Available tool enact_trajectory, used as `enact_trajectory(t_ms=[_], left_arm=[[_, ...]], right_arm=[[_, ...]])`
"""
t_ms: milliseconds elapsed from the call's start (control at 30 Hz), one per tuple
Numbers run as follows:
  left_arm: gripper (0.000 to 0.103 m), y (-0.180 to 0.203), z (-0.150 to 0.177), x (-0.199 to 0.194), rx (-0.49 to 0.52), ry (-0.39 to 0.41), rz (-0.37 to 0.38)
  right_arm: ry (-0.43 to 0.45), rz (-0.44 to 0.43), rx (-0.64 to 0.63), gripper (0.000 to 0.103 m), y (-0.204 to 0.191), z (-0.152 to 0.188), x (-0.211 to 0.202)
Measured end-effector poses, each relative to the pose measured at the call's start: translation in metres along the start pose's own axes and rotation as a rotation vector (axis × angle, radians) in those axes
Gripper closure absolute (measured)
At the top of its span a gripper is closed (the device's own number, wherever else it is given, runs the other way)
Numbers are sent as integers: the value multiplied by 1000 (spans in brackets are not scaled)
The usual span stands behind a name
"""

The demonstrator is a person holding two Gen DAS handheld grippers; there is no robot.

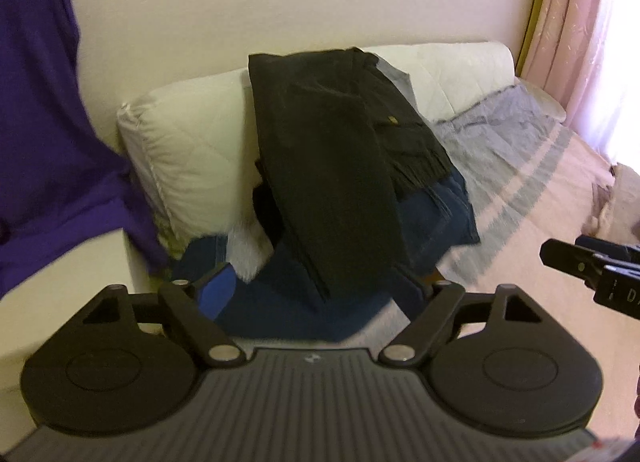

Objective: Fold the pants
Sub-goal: 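Grasp the dark trousers with the left gripper while the right gripper grasps them too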

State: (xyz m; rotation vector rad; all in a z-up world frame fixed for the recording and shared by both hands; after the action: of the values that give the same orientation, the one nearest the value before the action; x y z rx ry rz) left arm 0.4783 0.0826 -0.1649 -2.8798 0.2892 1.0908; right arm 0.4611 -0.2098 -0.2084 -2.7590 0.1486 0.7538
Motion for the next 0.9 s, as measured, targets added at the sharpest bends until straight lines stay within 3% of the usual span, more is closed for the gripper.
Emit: enact_trajectory(t_ms=[200, 400, 667, 833, 867, 900], left_arm=[[25, -26, -49, 79, 8, 13, 24], [26, -47, -87, 156, -18, 10, 50], [25, -59, -121, 243, -52, -15, 69], [22, -67, -140, 286, -89, -5, 62], [22, -69, -144, 293, -102, -4, 62], [22, -70, -147, 300, -118, -3, 66]], right_arm=[[-7, 45, 97, 41, 16, -16, 84], [-64, 104, 280, 41, 45, -16, 168], [-81, 162, 543, 41, 94, -7, 234], [-80, 132, 768, 41, 121, 6, 265], [-79, 112, 803, 42, 123, 8, 269], [-63, 84, 832, 55, 124, 7, 272]])
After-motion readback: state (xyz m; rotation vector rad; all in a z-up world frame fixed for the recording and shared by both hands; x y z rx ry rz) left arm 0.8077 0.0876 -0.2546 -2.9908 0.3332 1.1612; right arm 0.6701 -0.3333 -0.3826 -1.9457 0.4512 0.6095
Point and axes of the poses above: each gripper's, at about its wrist camera, not at the fingertips, and x roughly the way its jaws point, y to its right, z to its underside, the point moved 10 cm from there along x, roughly the way its jaws point, and after that the axes turned 5 degrees about y, right-handed, at the moved point
